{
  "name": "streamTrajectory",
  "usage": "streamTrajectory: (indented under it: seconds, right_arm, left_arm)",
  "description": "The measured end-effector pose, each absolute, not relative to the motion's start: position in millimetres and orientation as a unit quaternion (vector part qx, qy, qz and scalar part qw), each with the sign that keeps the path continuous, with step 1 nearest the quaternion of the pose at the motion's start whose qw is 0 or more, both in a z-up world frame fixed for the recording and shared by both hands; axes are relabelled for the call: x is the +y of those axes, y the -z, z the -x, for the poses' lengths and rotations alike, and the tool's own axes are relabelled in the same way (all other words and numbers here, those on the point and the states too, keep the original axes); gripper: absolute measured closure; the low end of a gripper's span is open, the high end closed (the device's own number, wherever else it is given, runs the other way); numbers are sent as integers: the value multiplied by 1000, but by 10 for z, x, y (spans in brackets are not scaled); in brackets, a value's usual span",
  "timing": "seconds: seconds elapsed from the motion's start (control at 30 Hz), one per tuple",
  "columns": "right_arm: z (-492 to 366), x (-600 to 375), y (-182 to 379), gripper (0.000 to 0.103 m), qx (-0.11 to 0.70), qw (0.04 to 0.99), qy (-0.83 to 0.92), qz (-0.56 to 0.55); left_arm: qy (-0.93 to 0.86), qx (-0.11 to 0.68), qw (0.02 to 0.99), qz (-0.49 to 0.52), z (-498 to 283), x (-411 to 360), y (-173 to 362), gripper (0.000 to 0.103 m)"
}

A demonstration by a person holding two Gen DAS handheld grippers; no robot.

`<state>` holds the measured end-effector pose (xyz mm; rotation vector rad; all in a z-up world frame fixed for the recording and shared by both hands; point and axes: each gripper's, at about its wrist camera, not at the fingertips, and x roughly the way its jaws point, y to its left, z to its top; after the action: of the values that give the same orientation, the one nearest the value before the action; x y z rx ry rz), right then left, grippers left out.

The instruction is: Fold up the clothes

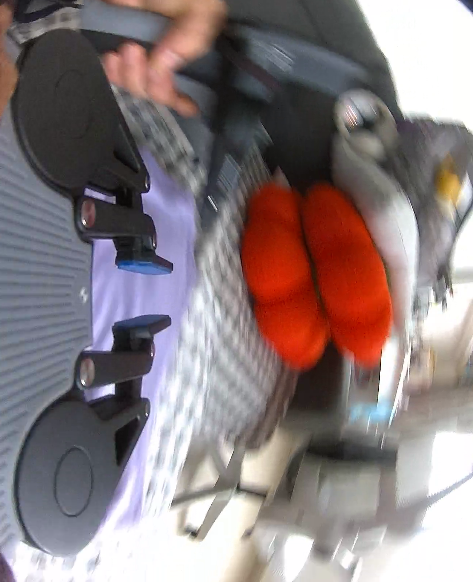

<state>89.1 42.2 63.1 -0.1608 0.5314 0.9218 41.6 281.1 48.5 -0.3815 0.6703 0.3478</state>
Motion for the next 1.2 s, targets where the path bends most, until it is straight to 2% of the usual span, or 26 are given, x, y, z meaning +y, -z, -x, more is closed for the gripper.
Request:
streamTrajectory:
  seconds: [0.1, 0.2, 0.33, 0.4, 0.6, 0.67, 0.83, 0.93, 1.07, 1.2]
  right_arm:
    - [-1099, 12, -780, 73, 273, 881, -380, 68]
    - [-1275, -400, -814, 66, 311, 890, -327, 62]
    - [-1464, -819, -559, 66, 367, 886, -283, 21]
    - [-1479, -912, -438, 66, 376, 885, -272, 18]
    - [-1368, -864, -407, 68, 333, 887, -313, 68]
    - [-1337, -879, -386, 79, 319, 882, -339, 79]
    - [-1269, -868, -100, 81, 361, 849, -355, 150]
    - [-1255, -961, -87, 81, 363, 839, -380, 143]
    - [-1279, -1061, -107, 81, 372, 827, -401, 130]
    - [-1396, -1135, -190, 81, 370, 833, -407, 66]
  left_arm:
    - [-152, 337, 915, 162, -484, 2577, -476, 95]
    - [-139, 348, 918, 130, -544, 2321, -439, 92]
    - [-121, 361, 921, 87, -624, 1979, -389, 81]
    - [-112, 367, 921, 66, -664, 1809, -364, 81]
    - [-94, 371, 922, 64, -733, 1516, -311, 81]
    - [-89, 371, 922, 68, -753, 1434, -294, 81]
    - [-68, 395, 915, 44, -822, 1213, -176, 79]
    - [-61, 404, 913, 2, -826, 1115, -164, 79]
    - [-58, 406, 912, 8, -802, 1150, -211, 78]
    - [-60, 374, 925, 32, -770, 1164, -312, 69]
